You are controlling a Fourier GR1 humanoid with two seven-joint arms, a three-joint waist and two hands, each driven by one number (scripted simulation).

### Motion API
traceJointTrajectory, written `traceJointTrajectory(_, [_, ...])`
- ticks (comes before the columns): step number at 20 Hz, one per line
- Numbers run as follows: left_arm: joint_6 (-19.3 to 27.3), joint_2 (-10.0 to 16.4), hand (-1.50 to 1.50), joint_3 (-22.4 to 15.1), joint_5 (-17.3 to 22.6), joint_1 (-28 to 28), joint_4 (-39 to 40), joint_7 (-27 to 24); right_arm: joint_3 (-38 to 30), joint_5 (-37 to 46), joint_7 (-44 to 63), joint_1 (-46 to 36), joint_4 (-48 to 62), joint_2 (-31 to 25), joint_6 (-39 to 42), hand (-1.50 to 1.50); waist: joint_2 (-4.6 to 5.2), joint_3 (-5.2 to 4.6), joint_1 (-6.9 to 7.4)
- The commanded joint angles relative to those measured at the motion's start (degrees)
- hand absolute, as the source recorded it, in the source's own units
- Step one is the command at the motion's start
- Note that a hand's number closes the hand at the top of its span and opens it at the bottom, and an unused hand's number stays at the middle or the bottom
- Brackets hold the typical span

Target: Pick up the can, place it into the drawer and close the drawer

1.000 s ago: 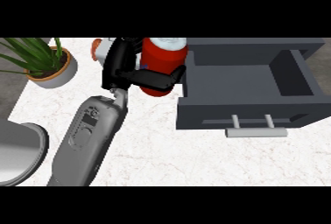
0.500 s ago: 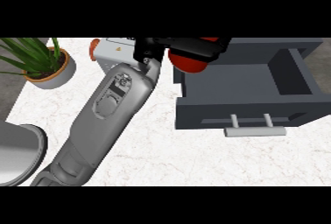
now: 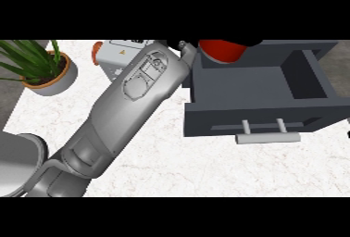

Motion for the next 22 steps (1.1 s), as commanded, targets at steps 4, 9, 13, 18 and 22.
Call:
traceJointTrajectory(4, [1.89,0.0,1.5,-4.24,6.32,-5.94,10.58,-4.39,-1.08,-1.83,3.14,-3.11,-1.13,-1.7,-0.86,-1.5,0.27,0.03,-0.89])
traceJointTrajectory(9, [0.07,0.0,1.5,-2.42,8.19,-10.89,19.19,-7.78,-2.12,-2.15,2.96,-3.08,0.37,-2.92,0.15,-1.5,0.62,0.06,-1.75])
traceJointTrajectory(13, [0.63,0.0,1.5,-3.92,11.0,-13.85,22.62,-7.14,-0.54,0.23,2.97,-6.82,3.27,-1.93,-1.88,-1.5,0.61,0.06,-1.5])
traceJointTrajectory(18, [3.36,0.0,1.5,-10.09,13.89,-13.32,23.72,-9.15,0.28,0.6,2.29,-8.01,3.66,-2.11,-1.42,-1.5,0.78,0.1,-2.74])
traceJointTrajectory(22, [4.62,0.0,1.5,-11.58,15.12,-11.47,25.1,-12.7,0.18,1.27,0.05,-5.47,4.61,-1.27,-0.81,-1.5,0.79,0.11,-2.81])
